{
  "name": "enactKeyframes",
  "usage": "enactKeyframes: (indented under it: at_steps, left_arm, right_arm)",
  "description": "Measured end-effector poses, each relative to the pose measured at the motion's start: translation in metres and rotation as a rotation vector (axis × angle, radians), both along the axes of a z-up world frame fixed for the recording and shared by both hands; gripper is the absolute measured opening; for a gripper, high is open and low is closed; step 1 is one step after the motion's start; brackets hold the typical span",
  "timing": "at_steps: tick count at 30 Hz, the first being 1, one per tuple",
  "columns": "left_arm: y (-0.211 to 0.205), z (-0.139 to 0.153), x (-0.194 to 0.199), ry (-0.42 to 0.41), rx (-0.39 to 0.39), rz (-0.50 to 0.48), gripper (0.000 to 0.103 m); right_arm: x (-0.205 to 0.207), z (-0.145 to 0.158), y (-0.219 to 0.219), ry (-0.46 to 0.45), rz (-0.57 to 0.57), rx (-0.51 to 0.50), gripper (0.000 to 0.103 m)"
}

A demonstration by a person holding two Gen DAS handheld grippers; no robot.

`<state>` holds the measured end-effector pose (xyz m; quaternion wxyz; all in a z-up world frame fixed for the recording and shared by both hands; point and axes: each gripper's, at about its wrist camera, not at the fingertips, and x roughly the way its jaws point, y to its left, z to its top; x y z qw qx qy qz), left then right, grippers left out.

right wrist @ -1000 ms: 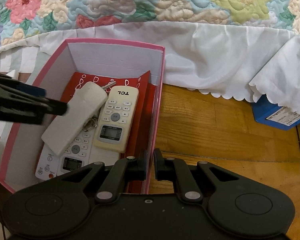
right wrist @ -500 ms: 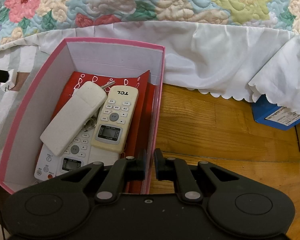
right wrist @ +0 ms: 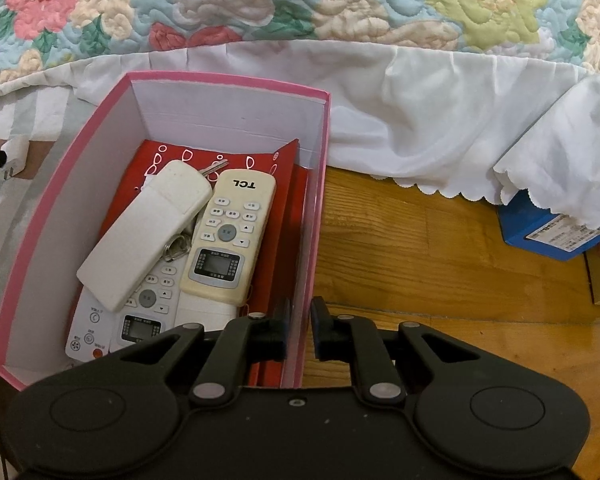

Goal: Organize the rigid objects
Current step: 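Return the left tool to the cloth and grasp the white square charger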

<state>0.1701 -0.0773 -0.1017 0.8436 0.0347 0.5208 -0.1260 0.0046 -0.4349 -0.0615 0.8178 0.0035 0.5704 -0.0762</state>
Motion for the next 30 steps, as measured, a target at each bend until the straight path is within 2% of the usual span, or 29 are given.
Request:
enactKeyframes:
  at_steps: [3,9,10,15,18,21,24,27,30]
  left_arm:
    - [0.012,-0.018,0.011,-0.026,0.045,0.056,0.063]
    - [0.040,-0.045,0.035,-0.021,0.046,0.172,0.065]
    - [0.043,-0.047,0.037,-0.024,0.038,0.191,0.072]
    - [0.051,-0.054,0.050,-0.011,-0.038,0.253,0.074]
    - [0.049,-0.062,0.059,0.026,-0.072,0.269,0.074]
    - [0.042,-0.075,0.065,0.060,-0.058,0.290,0.074]
    - [0.031,-0.079,0.059,-0.009,-0.005,0.278,0.072]
    - [0.021,-0.082,0.052,-0.061,0.063,0.233,0.061]
    - [0.020,-0.081,0.048,-0.047,0.069,0.206,0.060]
  right_arm:
    - [0.000,0.000,0.000,0.000,0.001,0.000,0.017]
    - [0.000,0.000,0.000,-0.001,0.003,0.000,0.019]
    - [0.000,-0.001,0.000,0.000,0.004,-0.001,0.019]
    - [0.000,-0.001,0.002,0.000,0.010,-0.003,0.021]
    - [0.000,-0.001,0.002,0.000,0.011,-0.002,0.021]
    - [0.000,-0.001,0.002,0.000,0.012,-0.003,0.021]
    - [0.000,-0.001,0.002,0.000,0.011,-0.002,0.021]
    - [0.000,-0.001,0.002,0.000,0.012,-0.002,0.021]
    - [0.000,-0.001,0.002,0.000,0.011,-0.001,0.021]
